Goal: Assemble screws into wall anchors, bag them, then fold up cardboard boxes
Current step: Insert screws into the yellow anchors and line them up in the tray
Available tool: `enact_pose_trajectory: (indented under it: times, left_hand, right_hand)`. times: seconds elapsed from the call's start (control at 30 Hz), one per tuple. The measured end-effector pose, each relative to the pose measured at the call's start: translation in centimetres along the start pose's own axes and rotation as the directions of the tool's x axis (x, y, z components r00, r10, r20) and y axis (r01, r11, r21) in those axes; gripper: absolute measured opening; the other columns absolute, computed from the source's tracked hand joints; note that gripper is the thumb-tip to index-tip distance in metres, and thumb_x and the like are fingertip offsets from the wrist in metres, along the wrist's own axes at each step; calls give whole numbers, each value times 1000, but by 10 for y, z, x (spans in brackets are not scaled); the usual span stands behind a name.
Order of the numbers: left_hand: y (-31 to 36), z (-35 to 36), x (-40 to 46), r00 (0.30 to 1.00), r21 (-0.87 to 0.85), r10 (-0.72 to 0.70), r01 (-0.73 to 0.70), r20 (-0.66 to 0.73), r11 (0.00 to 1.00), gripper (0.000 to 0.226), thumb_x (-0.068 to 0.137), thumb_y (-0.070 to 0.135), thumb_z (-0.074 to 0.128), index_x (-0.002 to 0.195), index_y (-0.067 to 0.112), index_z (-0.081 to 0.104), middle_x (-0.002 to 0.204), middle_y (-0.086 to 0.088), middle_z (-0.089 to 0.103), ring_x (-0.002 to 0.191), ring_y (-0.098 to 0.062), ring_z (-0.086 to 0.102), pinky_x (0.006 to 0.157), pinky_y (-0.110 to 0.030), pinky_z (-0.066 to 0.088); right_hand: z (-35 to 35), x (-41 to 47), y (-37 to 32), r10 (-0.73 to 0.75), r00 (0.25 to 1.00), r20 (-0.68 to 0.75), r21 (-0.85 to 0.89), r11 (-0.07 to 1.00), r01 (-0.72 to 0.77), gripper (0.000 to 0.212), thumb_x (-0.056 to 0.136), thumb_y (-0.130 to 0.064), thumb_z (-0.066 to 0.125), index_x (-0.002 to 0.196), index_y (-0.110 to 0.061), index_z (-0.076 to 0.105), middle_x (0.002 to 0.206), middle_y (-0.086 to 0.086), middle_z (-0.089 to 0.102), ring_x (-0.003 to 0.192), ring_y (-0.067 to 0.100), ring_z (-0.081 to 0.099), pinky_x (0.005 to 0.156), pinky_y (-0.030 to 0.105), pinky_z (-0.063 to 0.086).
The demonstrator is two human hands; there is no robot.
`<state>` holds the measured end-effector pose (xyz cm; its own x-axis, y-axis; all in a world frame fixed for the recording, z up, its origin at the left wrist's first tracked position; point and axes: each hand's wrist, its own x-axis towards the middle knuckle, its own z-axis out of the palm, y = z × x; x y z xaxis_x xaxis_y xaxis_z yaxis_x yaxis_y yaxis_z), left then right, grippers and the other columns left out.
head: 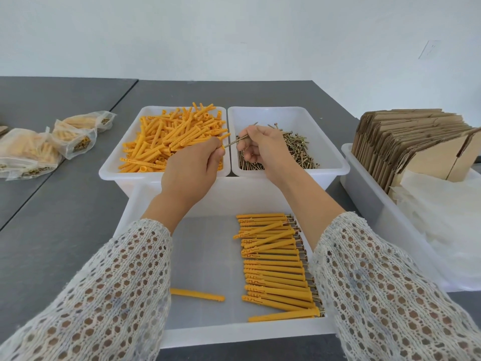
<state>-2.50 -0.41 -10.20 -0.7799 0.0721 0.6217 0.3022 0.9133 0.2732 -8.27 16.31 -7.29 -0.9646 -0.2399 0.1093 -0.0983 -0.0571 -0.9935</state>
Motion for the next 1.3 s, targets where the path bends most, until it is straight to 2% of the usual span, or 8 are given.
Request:
enact_pose_trajectory:
  times: [0.17,0.3,0.47,0.57,0.7,0.93,1.17,1.3]
  left_hand:
    - [-2,1,0,1000,0,-8,8,-2,1000,22,105,29,42,92,20,56,59,13,42,54,-15,44,46,-26,25]
    - [-1,0,1,999,-31,-46,45,-10,999,24,106,31,38,91,19,52,60,9,45,53,-14,44,47,-29,24]
    - [18,-15,8,998,-318,-64,55,-17,947,20,107,28,41,91,17,48,61,4,47,55,-16,44,51,-36,34]
    - [39,-21,6,984,-352,83,-23,156,936,18,104,28,45,89,22,53,60,7,48,57,-12,46,54,-36,37]
    - [74,-13,-11,887,-242,240,-151,395,958,22,103,31,44,85,23,54,63,9,49,60,-7,47,56,-30,31]
    - [127,15,-43,690,-149,325,-304,647,941,25,104,31,38,100,13,55,94,-10,64,83,-32,62,69,-40,53]
    - [122,21,-49,629,-96,371,-426,684,900,17,97,27,53,92,11,54,73,-4,49,67,-24,48,53,-29,31]
    - [119,22,-43,653,-85,419,-480,631,873,25,92,38,59,83,17,48,77,-1,57,68,-24,54,53,-29,31]
  right_hand:
    - [5,-2,2,-66,988,139,-196,976,93,30,104,-20,45,92,-10,70,66,1,68,44,11,43,46,17,36]
    - [14,0,0,-7,984,180,-288,956,60,50,105,-48,31,96,-19,71,68,9,70,45,12,40,46,19,35]
    - [-2,9,-1,87,996,-17,73,994,-85,65,105,-52,19,97,-12,70,58,5,61,44,15,38,49,25,33]
    - [-9,13,0,166,984,-65,317,938,-137,59,106,-47,22,94,-9,65,55,2,56,44,14,36,50,25,33]
    - [-14,17,-1,249,967,-47,479,855,-197,50,107,-40,28,91,-9,63,54,0,53,47,12,34,46,20,31]
    - [-18,20,1,294,954,-56,527,821,-221,33,104,-20,35,88,-7,61,55,1,51,45,12,36,44,21,34]
    - [-18,22,2,286,957,-47,458,858,-234,21,100,-10,42,91,-7,61,56,1,52,44,12,39,43,22,36]
    - [-17,22,1,291,955,-48,422,873,-245,22,99,-9,41,89,-7,61,56,1,52,43,11,40,44,22,35]
